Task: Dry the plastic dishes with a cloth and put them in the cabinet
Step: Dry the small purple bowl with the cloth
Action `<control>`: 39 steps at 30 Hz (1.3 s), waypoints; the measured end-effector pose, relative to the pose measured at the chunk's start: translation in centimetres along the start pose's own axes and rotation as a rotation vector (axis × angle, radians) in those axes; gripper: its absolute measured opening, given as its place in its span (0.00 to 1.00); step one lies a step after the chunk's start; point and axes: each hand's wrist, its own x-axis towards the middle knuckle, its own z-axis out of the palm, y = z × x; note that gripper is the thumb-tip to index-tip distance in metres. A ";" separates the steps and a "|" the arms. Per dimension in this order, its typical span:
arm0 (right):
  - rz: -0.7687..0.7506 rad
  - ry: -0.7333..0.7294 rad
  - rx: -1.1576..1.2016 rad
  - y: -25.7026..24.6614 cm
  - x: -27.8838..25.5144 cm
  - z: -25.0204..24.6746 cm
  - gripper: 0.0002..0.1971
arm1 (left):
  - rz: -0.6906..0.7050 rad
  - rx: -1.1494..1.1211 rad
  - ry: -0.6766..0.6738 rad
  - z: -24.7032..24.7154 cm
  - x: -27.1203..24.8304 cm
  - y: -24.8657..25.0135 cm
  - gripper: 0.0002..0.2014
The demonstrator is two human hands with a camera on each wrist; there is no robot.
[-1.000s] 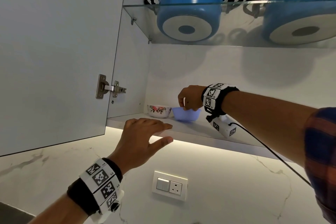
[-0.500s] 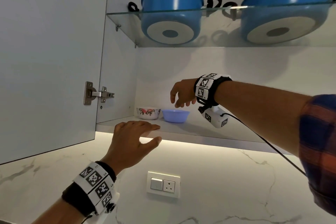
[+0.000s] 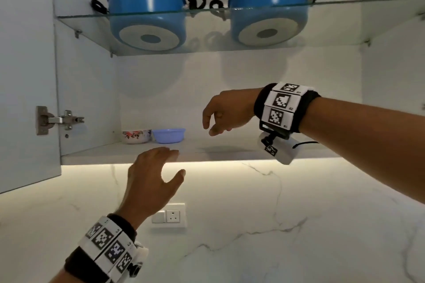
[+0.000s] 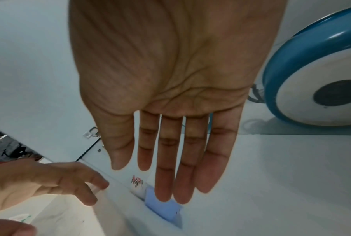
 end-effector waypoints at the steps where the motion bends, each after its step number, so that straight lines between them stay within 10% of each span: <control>1: -0.003 0.008 -0.017 0.4 -1.7 0.6 0.13 | -0.003 -0.046 -0.002 0.8 -0.8 1.5 0.28; 6: 0.024 0.013 -0.033 2.8 -10.9 6.3 0.13 | 0.052 -0.249 -0.174 6.2 -8.0 8.6 0.24; 19: 0.343 -0.289 0.256 7.2 -32.4 34.8 0.13 | -0.176 -0.236 -1.165 18.2 -38.1 16.8 0.31; 29: 0.470 -0.511 0.446 2.1 -42.6 48.6 0.12 | -0.210 0.235 -1.425 14.5 -45.4 14.6 0.57; 39: 0.434 -0.525 0.504 1.5 -44.5 49.7 0.12 | -0.173 0.283 -1.377 14.0 -45.0 16.3 0.48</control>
